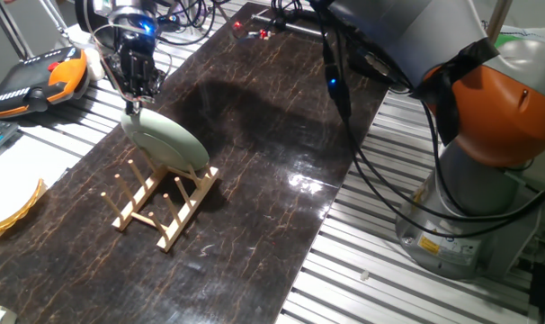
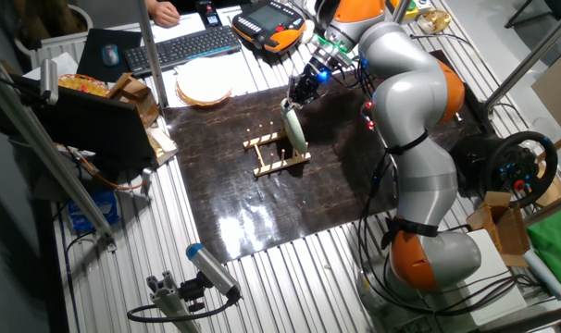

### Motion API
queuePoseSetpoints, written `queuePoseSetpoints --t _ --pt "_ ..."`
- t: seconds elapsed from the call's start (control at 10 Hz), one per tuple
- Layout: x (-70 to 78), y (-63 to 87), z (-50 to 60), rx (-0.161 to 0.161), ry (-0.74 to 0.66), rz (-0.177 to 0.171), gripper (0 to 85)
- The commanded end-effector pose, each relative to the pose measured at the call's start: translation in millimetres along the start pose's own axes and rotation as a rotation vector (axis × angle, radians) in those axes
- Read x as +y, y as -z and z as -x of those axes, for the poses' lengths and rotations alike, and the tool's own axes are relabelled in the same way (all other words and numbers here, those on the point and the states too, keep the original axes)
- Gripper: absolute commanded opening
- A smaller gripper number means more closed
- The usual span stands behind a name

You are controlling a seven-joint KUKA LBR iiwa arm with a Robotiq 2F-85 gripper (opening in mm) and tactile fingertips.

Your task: Take the dish off the dish rack

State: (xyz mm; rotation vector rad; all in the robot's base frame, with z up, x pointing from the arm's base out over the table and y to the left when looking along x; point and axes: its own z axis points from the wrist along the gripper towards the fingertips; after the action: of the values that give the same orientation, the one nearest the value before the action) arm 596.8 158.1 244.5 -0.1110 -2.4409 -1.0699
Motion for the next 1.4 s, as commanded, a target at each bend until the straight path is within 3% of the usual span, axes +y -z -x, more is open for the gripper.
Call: queuePoseSetpoints --t 0.0,0.8,1.0,1.3 --pt "1.9 0.2 -1.1 -0.001 -0.003 0.003 0.7" --pt "14.1 8.1 -13.1 0.014 -0.035 0.035 0.7" --pt "15.6 8.5 -16.1 0.019 -0.044 0.062 0.7" --pt "16.7 8.2 -18.3 0.013 -0.045 0.058 0.7"
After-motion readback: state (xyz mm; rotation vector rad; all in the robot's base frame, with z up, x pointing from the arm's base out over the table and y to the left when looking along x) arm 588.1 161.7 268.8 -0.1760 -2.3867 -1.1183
